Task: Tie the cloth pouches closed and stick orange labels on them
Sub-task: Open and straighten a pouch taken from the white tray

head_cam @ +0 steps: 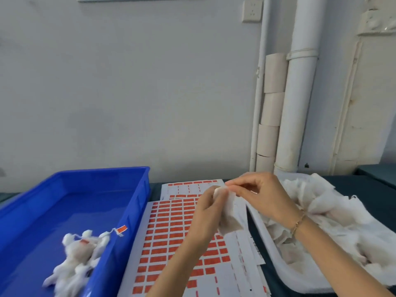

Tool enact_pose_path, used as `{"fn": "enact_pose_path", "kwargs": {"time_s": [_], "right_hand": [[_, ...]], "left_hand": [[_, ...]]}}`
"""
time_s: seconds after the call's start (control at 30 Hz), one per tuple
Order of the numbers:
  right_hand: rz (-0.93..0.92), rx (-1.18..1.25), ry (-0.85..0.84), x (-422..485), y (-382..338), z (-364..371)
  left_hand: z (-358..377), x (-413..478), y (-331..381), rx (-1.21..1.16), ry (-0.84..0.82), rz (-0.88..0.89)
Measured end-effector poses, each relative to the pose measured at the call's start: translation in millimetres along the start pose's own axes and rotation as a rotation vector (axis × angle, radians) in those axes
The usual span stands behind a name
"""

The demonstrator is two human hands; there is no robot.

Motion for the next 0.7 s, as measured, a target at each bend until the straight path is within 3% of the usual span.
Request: {"fn": "enact_pose_path", "kwargs": {"time_s": [0.23,0.53,0.7], "right_hand": [[-0.091,-0.142,0.013,-8,-10,45],[-0.031,-0.025,-0.004,-8,-19,60],[0.007,0.006,0.083,-6,-16,63]], "left_hand": [[-51,-23,-2,0.003,0.161,-0.115],[-54,-19,-5,-0.194,0.295,-0.401],[-51,-22,-6,-0.302,0.352,-0.368]]}}
Point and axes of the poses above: each hand's wrist, its own x-axis towards the middle knuckle, its own z-axis out of the palm, y = z × x, the point moved 1 cm from there along x, towards the middle knuckle, and after that the axes turned 14 degrees about z, right-handed, at the moved point
